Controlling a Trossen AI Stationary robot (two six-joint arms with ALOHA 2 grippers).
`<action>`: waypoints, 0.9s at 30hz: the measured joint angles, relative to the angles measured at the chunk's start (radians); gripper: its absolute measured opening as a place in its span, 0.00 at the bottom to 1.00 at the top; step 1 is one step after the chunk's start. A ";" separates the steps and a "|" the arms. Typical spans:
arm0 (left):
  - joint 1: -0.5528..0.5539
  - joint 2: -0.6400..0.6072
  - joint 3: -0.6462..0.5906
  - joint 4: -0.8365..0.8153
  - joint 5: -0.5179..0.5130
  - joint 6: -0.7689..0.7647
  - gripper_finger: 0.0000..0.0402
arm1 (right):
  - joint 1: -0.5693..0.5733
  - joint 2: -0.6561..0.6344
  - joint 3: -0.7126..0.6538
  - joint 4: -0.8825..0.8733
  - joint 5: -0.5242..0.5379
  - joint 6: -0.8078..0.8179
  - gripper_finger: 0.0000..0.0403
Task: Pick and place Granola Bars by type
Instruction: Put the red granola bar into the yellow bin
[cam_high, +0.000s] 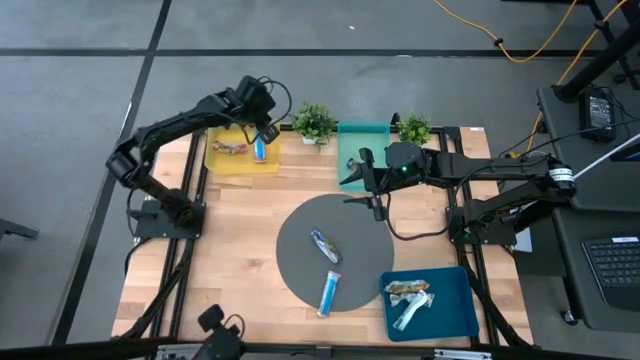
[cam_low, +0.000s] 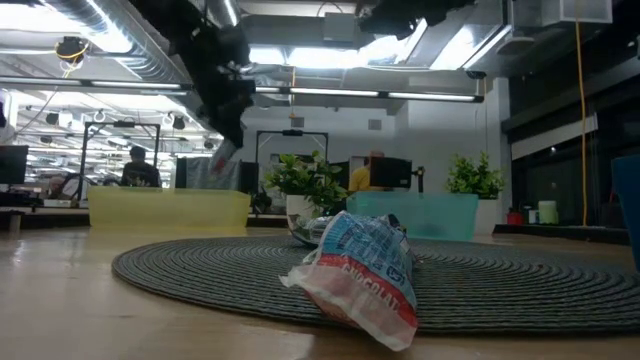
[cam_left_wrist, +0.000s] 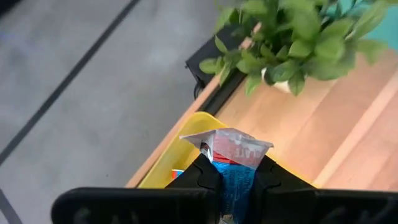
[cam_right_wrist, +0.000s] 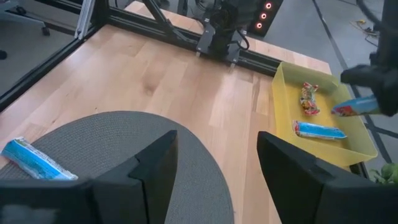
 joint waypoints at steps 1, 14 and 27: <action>0.001 0.018 0.000 0.001 0.000 0.001 0.05 | 0.000 0.000 0.000 -0.002 0.000 0.000 0.55; 0.028 0.191 0.000 0.030 0.012 -0.034 0.05 | 0.000 0.000 0.000 -0.028 0.000 0.001 0.55; 0.040 0.250 0.000 0.007 0.064 -0.041 0.10 | 0.000 0.000 0.000 -0.032 -0.001 0.001 0.55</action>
